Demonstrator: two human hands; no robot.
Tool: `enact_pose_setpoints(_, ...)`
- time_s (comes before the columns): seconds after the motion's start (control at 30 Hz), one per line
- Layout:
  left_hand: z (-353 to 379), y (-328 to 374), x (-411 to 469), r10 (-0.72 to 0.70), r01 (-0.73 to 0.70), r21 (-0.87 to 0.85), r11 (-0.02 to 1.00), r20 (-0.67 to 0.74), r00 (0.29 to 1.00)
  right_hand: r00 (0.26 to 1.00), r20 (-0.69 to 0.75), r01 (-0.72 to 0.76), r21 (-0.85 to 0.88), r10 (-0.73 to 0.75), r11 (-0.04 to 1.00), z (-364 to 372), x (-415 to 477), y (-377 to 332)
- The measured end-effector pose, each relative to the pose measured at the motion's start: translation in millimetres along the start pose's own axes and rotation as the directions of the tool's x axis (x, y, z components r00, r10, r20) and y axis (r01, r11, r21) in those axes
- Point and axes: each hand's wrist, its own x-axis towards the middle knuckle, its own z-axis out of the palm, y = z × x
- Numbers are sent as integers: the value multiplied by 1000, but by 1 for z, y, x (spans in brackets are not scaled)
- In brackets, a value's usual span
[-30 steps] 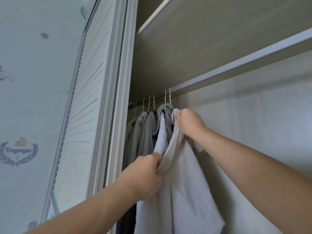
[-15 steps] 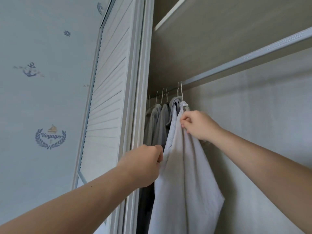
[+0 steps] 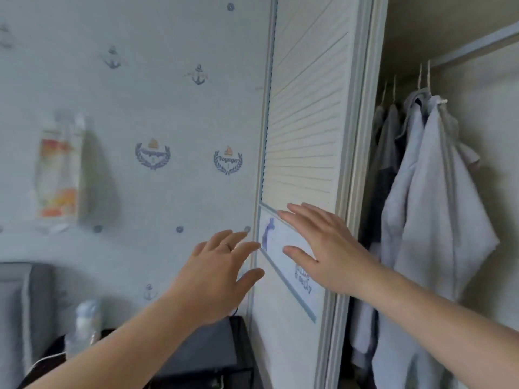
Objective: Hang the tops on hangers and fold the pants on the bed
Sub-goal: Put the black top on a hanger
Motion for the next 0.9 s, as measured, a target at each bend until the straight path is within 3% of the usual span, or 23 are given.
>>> enact_pose_setpoints(0.17,-20,-80,-149,-272,267,72,961,68,960,978,200,41,90,-59,995,62,-15,-137)
enact_pose_setpoints(0.33,-43,-136,-315,-584,573,138,808,56,810,920,291,203,220,-263,954,113,-26,-275)
enact_pose_setpoints(0.5,-58,-148,-477,-830,816,157,556,56,554,805,331,366,374,-492,852,161,-43,-409)
enact_pose_setpoints(0.63,-63,-135,-588,-952,943,134,306,68,299,650,370,442,526,-664,726,194,-68,-505)
enact_pose_setpoints(0.73,-63,-127,-653,-994,989,105,101,62,95,528,386,460,619,-757,637,216,-86,-568)
enact_pose_setpoints(0.9,-59,-128,-731,-984,986,82,-145,89,-152,379,420,411,722,-825,557,254,-97,-658)
